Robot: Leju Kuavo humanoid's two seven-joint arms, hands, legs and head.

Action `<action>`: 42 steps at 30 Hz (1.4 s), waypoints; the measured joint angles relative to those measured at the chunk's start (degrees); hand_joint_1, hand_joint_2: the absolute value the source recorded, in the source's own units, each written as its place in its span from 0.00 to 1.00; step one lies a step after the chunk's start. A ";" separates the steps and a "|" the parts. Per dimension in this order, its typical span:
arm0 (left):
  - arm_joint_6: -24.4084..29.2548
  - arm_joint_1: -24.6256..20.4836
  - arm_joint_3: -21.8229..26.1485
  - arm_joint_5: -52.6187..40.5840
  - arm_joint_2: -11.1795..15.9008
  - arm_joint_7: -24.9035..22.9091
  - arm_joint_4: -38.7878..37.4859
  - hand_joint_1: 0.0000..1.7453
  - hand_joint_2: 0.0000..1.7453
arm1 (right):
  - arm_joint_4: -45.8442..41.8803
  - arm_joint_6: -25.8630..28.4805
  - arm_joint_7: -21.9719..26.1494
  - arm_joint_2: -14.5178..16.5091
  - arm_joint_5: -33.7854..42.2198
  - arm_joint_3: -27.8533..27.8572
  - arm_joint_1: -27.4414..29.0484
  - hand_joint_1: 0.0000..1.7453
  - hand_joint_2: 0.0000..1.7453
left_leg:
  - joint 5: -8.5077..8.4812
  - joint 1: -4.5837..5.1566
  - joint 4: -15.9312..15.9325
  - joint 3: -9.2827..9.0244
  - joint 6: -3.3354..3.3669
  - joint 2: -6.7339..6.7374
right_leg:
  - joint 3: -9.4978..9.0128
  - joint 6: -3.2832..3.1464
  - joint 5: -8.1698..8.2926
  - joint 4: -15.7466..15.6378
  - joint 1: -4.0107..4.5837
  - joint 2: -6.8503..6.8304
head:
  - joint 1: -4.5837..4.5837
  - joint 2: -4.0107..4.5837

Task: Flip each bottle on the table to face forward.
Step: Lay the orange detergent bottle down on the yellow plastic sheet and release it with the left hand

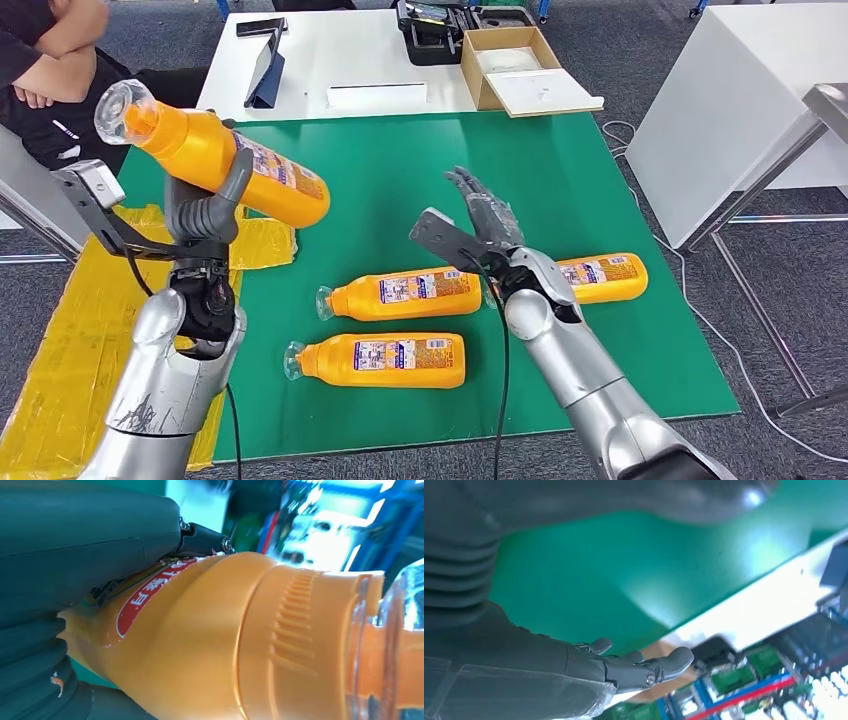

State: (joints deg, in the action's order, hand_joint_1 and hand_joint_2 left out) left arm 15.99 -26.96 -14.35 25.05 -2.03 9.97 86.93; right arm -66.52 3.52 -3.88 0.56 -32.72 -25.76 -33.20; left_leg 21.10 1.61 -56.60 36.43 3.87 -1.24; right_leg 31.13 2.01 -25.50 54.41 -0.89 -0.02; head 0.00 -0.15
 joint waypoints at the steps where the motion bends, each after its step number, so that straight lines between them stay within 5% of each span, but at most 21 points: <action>1: 0.12 -0.06 0.43 -1.59 0.34 0.14 -0.01 1.00 1.00 | -1.33 -0.13 0.01 -0.42 -0.15 0.67 0.65 0.00 0.00 | 0.00 0.00 0.00 0.00 0.00 0.00 | 0.01 0.00 0.00 0.00 0.00 0.00 | 0.00 0.00; 10: 1.54 -0.18 1.96 -8.62 1.46 0.02 -0.44 1.00 1.00 | -6.56 -0.73 0.16 -1.78 -0.47 2.97 2.70 0.00 0.00 | 0.00 -0.01 0.00 0.00 0.00 0.01 | 0.03 0.00 0.00 0.00 0.00 0.01 | 0.00 0.00; 17: 5.10 -1.58 2.63 -53.05 8.18 -6.17 -7.85 1.00 1.00 | -15.66 -3.64 -0.10 -6.45 2.96 4.69 6.92 0.00 0.00 | 0.00 -0.01 0.00 0.00 0.00 0.04 | 0.05 0.00 -0.01 0.00 0.00 0.03 | 0.00 0.00; 23: 5.54 -1.19 2.73 -76.97 15.68 -9.85 -18.66 1.00 1.00 | -24.21 -6.95 -0.68 -11.05 5.92 6.90 12.45 0.00 0.00 | 0.02 -0.01 0.02 0.00 -0.02 0.19 | 0.06 -0.01 -0.01 0.00 0.01 0.10 | 0.00 0.00; 31: 5.25 2.32 1.66 -83.23 21.68 -10.49 -26.53 1.00 1.00 | -30.11 -7.85 -0.22 -14.33 6.95 7.79 17.08 0.00 0.00 | 0.03 -0.03 0.03 0.06 -0.03 0.10 | 0.19 -0.07 -0.06 -0.01 -0.02 0.06 | 0.01 0.00; 42: 2.29 3.89 -1.41 -76.73 22.31 -9.15 -29.79 1.00 1.00 | -32.81 -7.75 -1.02 -15.16 6.68 7.85 19.90 0.00 0.00 | 0.02 -0.01 0.02 0.06 -0.03 0.08 | 0.15 -0.04 -0.03 -0.01 -0.02 0.07 | 0.02 0.00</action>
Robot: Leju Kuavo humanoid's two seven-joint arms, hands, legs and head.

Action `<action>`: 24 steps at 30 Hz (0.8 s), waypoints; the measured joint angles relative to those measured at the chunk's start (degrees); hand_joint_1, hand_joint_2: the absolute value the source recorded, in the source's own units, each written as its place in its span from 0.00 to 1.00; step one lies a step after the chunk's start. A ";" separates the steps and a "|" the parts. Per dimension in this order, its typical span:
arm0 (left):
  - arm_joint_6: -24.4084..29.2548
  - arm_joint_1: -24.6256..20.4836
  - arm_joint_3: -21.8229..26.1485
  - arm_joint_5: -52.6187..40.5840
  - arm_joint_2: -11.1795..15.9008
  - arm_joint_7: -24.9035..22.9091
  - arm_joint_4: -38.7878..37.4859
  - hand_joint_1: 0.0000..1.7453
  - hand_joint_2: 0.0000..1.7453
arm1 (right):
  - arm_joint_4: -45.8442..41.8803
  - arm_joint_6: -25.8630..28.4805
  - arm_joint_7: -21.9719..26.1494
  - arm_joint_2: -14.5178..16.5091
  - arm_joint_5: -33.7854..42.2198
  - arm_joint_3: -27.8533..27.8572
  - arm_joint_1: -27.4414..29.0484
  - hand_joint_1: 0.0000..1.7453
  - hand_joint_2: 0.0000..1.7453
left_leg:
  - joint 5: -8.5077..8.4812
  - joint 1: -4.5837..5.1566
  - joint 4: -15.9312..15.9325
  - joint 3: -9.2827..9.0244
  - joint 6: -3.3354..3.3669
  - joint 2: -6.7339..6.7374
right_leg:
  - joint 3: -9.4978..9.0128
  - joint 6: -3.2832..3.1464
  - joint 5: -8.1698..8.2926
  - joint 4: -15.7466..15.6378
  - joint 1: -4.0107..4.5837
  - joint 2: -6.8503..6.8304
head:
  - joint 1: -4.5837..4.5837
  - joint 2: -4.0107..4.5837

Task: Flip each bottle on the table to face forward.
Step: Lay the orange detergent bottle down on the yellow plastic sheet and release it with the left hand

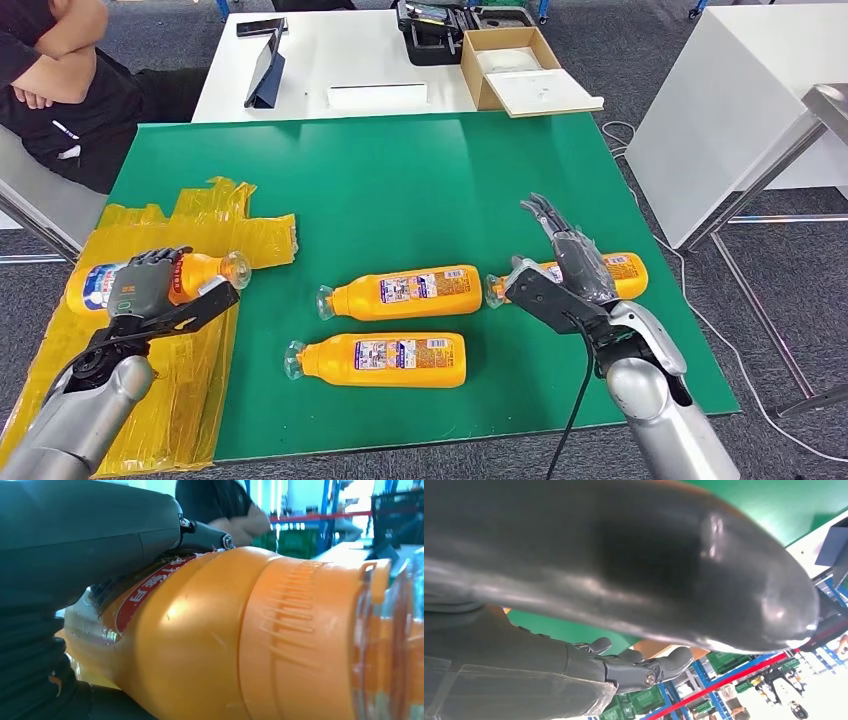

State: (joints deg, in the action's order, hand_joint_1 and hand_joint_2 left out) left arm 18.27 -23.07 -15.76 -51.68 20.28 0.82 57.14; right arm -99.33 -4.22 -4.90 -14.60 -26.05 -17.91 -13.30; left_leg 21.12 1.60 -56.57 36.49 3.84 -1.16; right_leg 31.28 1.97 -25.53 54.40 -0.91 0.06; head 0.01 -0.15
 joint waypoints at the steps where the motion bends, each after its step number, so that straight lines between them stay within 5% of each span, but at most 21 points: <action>1: -0.31 0.36 -0.28 1.09 -0.03 0.23 0.22 1.00 1.00 | -0.06 -0.01 -0.08 -0.02 -0.02 0.01 0.12 0.00 0.00 | 0.00 0.00 0.00 0.00 0.00 0.00 | 0.00 0.00 0.00 0.00 0.00 0.00 | 0.00 0.00; 7: -1.75 2.34 -2.29 7.22 -0.21 0.90 3.73 1.00 1.00 | -0.05 -0.39 -0.17 -0.40 0.79 -0.04 0.33 0.00 0.00 | 0.00 0.00 0.00 0.00 0.00 -0.02 | 0.00 0.00 0.00 -0.01 0.00 -0.02 | -0.01 0.00; 8: -2.08 2.58 -2.70 8.30 -0.23 0.89 4.52 0.85 1.00 | -0.01 -0.45 -0.17 -0.54 1.06 -0.08 0.33 0.00 0.00 | 0.00 0.00 0.00 0.00 0.00 -0.03 | 0.00 0.00 0.00 -0.01 0.00 -0.02 | -0.01 0.00; 11: -3.39 3.08 -4.06 11.12 -0.35 0.18 6.64 0.10 0.25 | 0.17 -0.48 -0.17 -0.92 1.63 -0.27 0.33 0.00 0.00 | 0.00 0.00 0.00 0.00 0.00 -0.05 | -0.01 0.00 0.00 -0.01 0.00 -0.03 | -0.02 0.00; 12: -3.98 3.17 -4.54 12.09 -0.45 -0.23 7.19 0.00 0.00 | 0.25 -0.49 -0.18 -1.01 1.74 -0.32 0.33 0.00 0.00 | 0.00 0.00 0.00 0.00 0.00 -0.05 | -0.01 0.00 0.00 -0.01 0.00 -0.03 | -0.02 0.00; 24: -8.95 4.15 -7.86 18.53 -2.03 -1.68 9.54 0.00 0.00 | 1.05 -1.60 -1.45 -1.59 0.66 -1.46 0.43 0.00 0.00 | 0.00 0.00 0.00 0.00 0.00 -0.05 | -0.02 0.00 0.00 -0.01 0.01 -0.02 | -0.02 0.00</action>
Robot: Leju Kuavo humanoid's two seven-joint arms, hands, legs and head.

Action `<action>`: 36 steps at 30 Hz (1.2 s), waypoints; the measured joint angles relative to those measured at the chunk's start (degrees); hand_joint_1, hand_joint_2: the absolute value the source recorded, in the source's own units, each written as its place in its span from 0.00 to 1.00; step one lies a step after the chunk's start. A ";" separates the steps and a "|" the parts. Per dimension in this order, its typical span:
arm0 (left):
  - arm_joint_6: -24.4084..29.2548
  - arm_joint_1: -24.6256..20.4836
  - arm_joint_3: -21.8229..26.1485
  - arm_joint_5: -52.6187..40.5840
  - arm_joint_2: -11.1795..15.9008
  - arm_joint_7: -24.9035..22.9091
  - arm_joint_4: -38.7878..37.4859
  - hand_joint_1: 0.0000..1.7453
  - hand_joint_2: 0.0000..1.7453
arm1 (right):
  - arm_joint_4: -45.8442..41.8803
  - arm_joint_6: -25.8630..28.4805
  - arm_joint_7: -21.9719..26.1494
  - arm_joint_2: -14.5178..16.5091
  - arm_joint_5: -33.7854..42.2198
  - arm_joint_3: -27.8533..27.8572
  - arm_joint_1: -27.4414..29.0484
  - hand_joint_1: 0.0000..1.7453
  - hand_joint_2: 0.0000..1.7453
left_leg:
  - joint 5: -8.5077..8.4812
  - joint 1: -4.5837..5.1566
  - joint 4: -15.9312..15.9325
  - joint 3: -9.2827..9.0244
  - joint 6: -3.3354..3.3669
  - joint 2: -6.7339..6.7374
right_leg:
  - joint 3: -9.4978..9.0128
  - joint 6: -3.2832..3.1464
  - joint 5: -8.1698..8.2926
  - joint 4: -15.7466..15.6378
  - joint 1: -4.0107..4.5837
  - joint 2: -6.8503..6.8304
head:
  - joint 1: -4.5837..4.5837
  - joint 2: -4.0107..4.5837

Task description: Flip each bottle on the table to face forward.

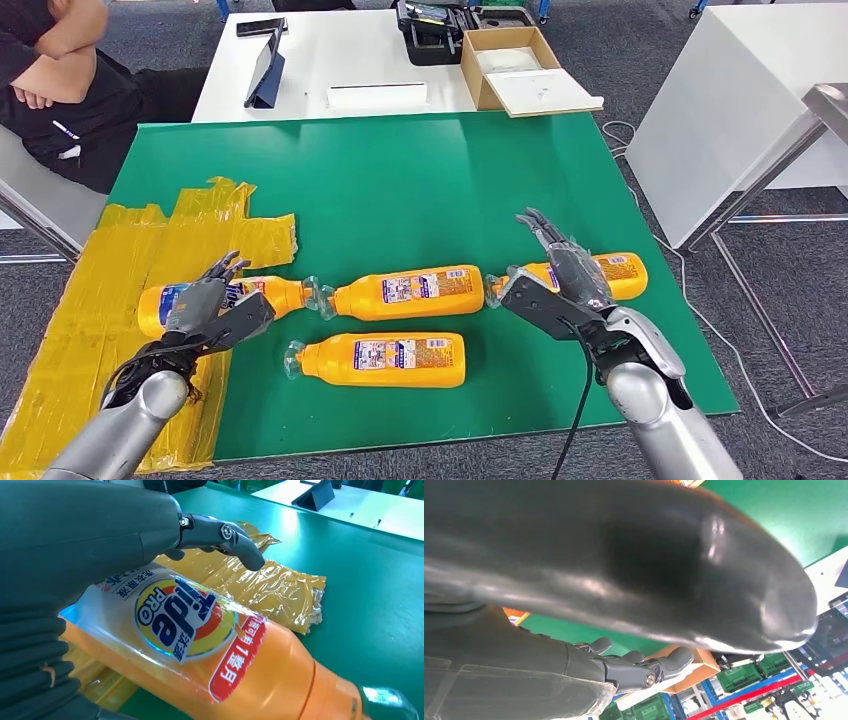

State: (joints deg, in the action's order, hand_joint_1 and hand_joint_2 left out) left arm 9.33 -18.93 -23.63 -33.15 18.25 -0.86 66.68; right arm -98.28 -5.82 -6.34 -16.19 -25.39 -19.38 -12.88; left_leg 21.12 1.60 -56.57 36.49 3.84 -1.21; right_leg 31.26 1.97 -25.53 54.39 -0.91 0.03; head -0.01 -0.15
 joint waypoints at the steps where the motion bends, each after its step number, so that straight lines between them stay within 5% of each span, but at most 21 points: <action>1: -0.19 0.00 -0.10 0.24 -0.04 -0.15 0.01 0.00 0.00 | 0.03 -0.14 -0.13 -0.03 -0.21 -0.10 0.01 0.00 0.00 | 0.00 0.00 0.00 0.00 0.00 0.00 | 0.00 0.00 0.00 0.00 0.00 0.00 | 0.00 0.00; 5: -1.16 -0.13 -0.45 2.13 -0.21 -1.42 0.02 0.00 0.00 | 0.09 -1.70 -0.64 -0.07 -2.02 -0.27 0.28 0.00 0.00 | 0.00 0.00 0.00 0.00 0.00 0.00 | 0.00 0.00 0.00 0.00 0.00 0.00 | 0.00 0.00; 9: -0.96 -0.18 -0.32 4.46 -0.24 -1.80 0.03 0.00 0.00 | 0.48 -3.78 -0.25 -0.34 -4.47 -0.58 0.39 0.00 1.00 | 0.00 -0.01 0.00 -0.01 0.00 0.01 | -0.01 0.00 0.00 0.00 0.00 0.00 | -0.01 0.00; 14: 1.05 0.82 2.46 12.70 -0.86 0.04 1.90 0.00 0.00 | 1.52 -6.26 0.25 -3.44 -9.28 -1.33 -0.06 0.00 1.00 | -0.01 0.00 0.00 0.00 0.01 -0.01 | -0.01 0.00 0.00 0.00 0.00 -0.01 | -0.01 0.00; 25: 5.16 4.04 12.62 24.36 -3.08 4.09 16.43 0.00 0.00 | 7.75 -10.04 1.62 -17.50 -16.26 -3.36 -4.51 0.00 1.00 | -0.02 0.14 -0.01 0.08 0.05 -0.05 | -0.01 0.07 0.05 -0.01 -0.04 -0.06 | 0.01 0.00; 36: 6.11 7.47 15.26 25.62 -3.45 4.75 22.05 0.00 0.00 | 14.45 -11.52 2.65 -22.76 -14.68 -9.62 -11.04 0.00 1.00 | -0.03 0.09 -0.01 0.07 0.06 -0.04 | 0.00 0.07 0.04 0.00 -0.01 -0.06 | -0.01 0.00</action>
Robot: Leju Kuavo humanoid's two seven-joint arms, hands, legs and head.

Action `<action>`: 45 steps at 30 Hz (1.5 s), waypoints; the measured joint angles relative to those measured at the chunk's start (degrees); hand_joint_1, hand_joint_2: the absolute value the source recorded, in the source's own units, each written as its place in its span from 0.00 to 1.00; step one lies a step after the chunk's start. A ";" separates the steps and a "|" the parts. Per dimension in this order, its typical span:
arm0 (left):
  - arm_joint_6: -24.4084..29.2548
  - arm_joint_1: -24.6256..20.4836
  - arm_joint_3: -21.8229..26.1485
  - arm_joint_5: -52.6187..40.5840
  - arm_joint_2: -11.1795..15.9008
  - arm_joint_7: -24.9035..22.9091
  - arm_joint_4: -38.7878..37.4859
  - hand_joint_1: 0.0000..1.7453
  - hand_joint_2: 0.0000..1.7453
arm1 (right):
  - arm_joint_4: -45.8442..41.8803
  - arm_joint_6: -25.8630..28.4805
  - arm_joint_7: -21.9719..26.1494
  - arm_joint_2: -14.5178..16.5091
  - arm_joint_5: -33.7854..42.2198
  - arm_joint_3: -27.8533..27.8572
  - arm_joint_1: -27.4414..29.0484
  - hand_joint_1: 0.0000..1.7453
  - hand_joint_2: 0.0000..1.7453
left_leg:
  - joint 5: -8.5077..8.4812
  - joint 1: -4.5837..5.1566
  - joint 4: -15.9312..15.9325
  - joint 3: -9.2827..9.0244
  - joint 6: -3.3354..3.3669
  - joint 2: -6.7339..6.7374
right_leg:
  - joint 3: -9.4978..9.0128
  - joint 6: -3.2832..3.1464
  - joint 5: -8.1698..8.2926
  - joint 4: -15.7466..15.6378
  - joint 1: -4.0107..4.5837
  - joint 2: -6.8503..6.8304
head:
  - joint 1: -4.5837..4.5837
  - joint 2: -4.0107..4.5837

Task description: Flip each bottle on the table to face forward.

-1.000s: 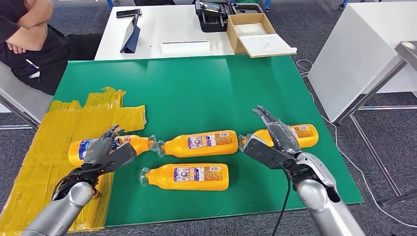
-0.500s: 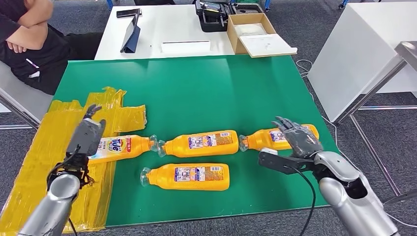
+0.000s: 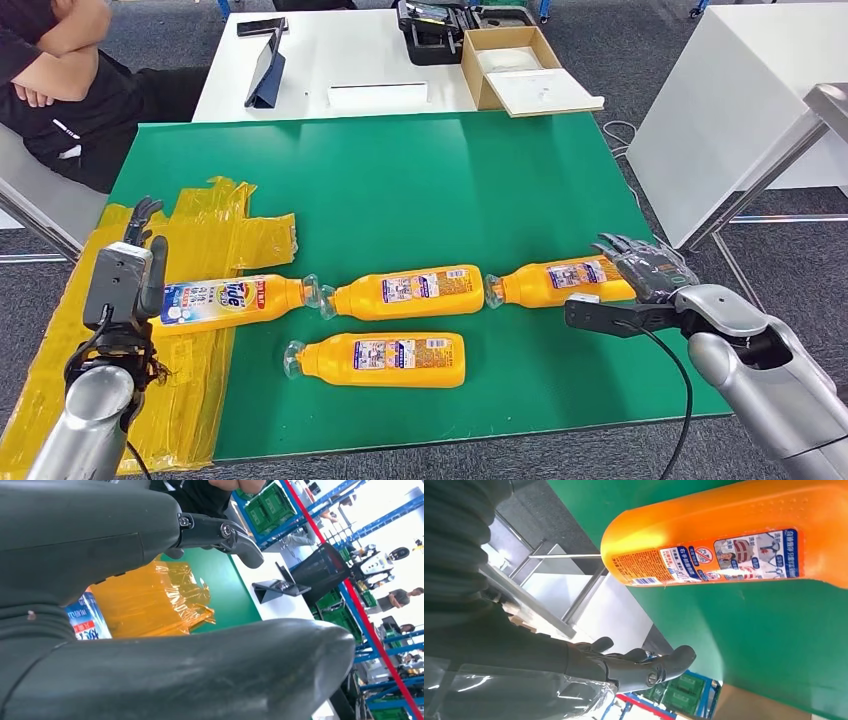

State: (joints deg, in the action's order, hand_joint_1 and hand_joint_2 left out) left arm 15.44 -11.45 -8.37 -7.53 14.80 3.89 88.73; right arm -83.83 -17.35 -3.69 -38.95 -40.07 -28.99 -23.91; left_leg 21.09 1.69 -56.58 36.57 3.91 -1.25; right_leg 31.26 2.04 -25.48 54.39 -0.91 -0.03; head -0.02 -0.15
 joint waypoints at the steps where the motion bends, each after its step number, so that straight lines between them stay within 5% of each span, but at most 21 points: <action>1: 0.03 0.18 0.16 0.04 -0.01 0.05 0.21 0.00 0.00 | 0.52 -0.07 0.03 -0.09 0.13 -0.53 -0.46 0.00 1.00 | 0.00 0.00 0.00 0.00 0.00 0.00 | 0.00 0.00 0.00 0.00 0.00 0.00 | 0.00 0.00; 16: 0.96 0.41 0.93 1.04 -0.06 1.01 -0.33 0.00 0.00 | 15.42 2.54 0.47 3.96 0.80 -11.15 -5.47 0.00 1.00 | -0.03 0.00 0.00 -0.01 0.04 -0.01 | -0.01 0.00 0.00 -0.01 -0.01 -0.01 | 0.01 0.00; 35: 2.70 -0.42 -0.36 2.46 -0.09 1.03 -1.79 0.00 0.00 | 23.79 7.41 1.27 5.58 -1.84 -12.29 -7.04 0.00 1.00 | -0.05 -0.01 0.01 -0.35 0.09 -0.04 | 0.28 -0.02 -0.02 -0.04 -0.05 -0.02 | 0.01 0.00; 45: 3.18 -0.41 -0.67 3.87 -0.09 0.91 -2.18 0.00 0.00 | 25.42 10.98 -0.03 3.66 -5.93 -9.70 -9.60 0.00 1.00 | -0.14 0.09 0.00 -0.22 0.21 -0.03 | -0.22 0.22 0.16 -0.02 -0.12 0.00 | 0.01 0.00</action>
State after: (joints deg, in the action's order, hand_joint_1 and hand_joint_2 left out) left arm 18.62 -11.86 -9.04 -3.66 14.71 4.80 86.55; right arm -58.41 -6.37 -3.72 -35.29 -45.99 -38.69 -33.52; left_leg 20.94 1.77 -56.58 36.35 4.11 -1.28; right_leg 31.05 2.27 -25.32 54.36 -1.03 -0.03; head -0.01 -0.15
